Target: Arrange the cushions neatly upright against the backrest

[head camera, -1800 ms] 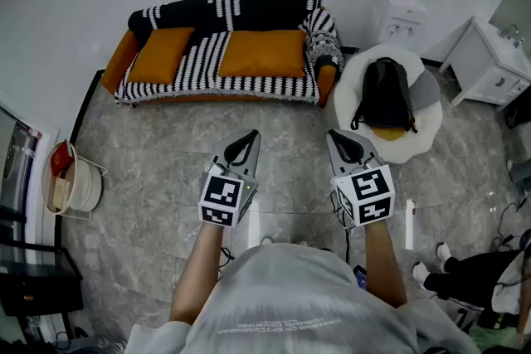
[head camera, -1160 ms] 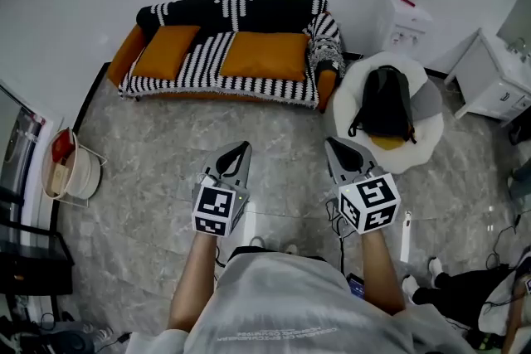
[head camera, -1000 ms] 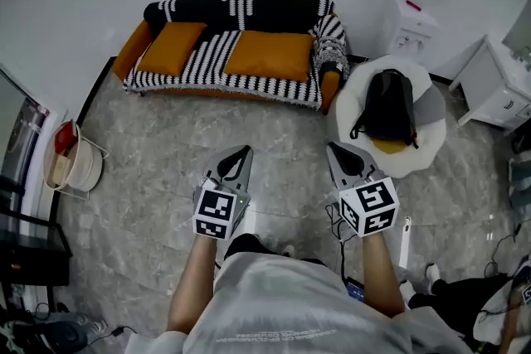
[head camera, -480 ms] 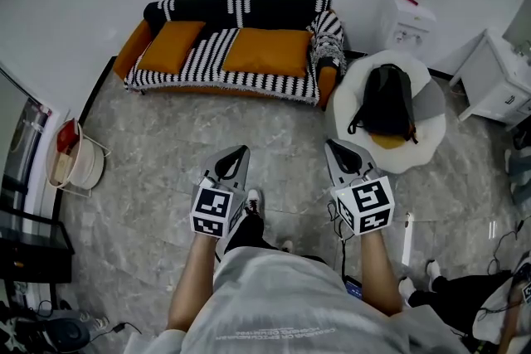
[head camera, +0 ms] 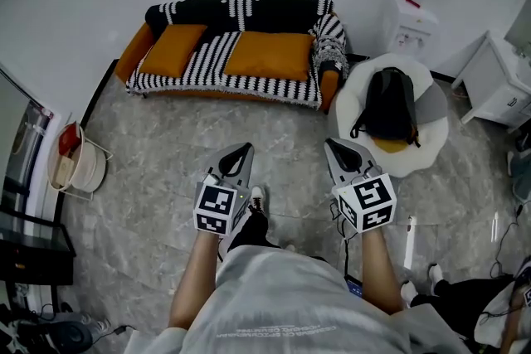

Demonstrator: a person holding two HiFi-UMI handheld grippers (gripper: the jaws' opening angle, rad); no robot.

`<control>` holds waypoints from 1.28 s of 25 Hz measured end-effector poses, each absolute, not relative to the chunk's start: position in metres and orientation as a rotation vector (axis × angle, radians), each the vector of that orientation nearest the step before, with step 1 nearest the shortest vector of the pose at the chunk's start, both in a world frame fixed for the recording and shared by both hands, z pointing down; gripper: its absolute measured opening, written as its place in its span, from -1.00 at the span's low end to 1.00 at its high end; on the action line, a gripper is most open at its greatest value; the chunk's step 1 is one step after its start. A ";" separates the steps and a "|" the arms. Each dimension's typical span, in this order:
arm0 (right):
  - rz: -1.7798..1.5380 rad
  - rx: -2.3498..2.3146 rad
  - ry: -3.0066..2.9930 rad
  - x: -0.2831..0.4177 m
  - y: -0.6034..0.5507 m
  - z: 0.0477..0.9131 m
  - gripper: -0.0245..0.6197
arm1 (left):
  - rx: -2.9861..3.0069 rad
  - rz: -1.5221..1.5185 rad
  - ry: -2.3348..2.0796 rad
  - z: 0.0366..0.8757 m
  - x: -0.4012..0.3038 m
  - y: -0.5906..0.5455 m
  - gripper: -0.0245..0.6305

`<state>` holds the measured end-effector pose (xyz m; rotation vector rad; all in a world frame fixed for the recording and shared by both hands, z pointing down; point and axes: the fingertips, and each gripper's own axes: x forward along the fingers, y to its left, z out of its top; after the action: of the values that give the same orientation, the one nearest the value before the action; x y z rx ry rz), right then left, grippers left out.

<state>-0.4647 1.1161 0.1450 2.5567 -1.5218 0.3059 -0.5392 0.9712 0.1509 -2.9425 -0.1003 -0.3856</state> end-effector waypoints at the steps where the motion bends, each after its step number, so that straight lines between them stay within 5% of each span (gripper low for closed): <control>1: 0.310 2.564 -1.524 -0.462 1.114 0.146 -0.94 | -2.941 -0.392 -0.101 0.152 -0.537 0.969 -0.89; 11: 0.377 2.554 -1.488 -0.415 1.063 0.158 -0.94 | -2.961 -0.439 -0.097 0.169 -0.493 0.911 -0.89; 32: 0.479 2.595 -1.358 -0.215 0.868 0.176 -0.94 | -2.968 -0.546 -0.142 0.196 -0.288 0.688 -0.89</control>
<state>-0.2152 0.8683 0.1756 2.5948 -1.3582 0.4792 -0.2885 0.6876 0.1956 -2.9678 -0.1425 -0.5458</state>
